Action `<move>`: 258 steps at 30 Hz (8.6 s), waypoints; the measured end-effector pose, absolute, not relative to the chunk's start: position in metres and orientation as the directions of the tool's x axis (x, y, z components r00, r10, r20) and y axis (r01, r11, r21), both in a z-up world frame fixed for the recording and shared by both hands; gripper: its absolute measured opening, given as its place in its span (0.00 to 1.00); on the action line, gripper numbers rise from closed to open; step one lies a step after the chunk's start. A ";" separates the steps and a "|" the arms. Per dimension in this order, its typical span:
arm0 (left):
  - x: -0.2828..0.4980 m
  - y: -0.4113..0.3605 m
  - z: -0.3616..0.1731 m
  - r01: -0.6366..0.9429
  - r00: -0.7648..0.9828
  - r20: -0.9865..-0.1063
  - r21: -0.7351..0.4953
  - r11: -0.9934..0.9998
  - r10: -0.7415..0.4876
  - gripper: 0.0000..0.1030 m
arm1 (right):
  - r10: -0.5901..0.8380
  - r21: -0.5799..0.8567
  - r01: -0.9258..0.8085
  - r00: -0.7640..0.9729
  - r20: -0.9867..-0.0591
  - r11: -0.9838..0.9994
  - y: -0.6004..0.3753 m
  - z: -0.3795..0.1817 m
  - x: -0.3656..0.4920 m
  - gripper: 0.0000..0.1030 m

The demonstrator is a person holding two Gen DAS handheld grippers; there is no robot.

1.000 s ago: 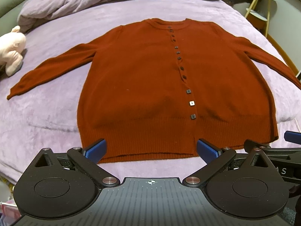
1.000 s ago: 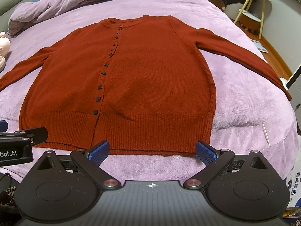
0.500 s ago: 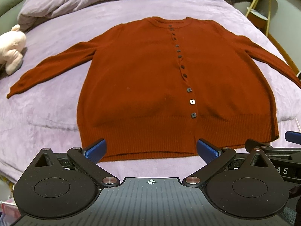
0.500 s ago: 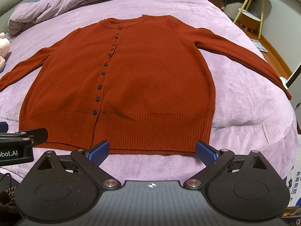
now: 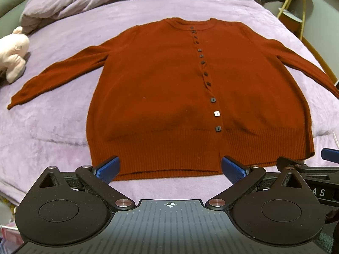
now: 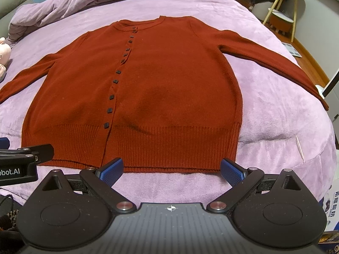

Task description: Fold small clothes

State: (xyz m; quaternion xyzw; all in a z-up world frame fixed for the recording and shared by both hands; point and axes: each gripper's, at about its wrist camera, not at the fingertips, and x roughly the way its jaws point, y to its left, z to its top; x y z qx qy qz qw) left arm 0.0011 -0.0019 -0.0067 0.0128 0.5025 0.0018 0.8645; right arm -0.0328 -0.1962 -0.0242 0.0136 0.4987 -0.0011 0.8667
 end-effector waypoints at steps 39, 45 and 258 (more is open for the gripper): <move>0.009 -0.004 -0.015 0.001 0.455 -0.890 0.037 0.999 0.033 1.00 | 0.082 0.097 0.004 0.500 -0.862 0.995 -0.206 -0.029 -0.030 0.91; 0.014 -0.006 -0.020 0.003 0.437 -0.899 0.044 0.999 0.038 1.00 | 0.110 0.130 0.007 0.497 -0.861 0.991 -0.213 -0.033 -0.028 0.91; 0.170 0.308 -0.035 -0.322 0.865 -0.501 -0.544 0.775 0.007 0.08 | 0.193 0.283 0.013 0.702 -0.686 0.959 -0.212 -0.079 0.150 0.15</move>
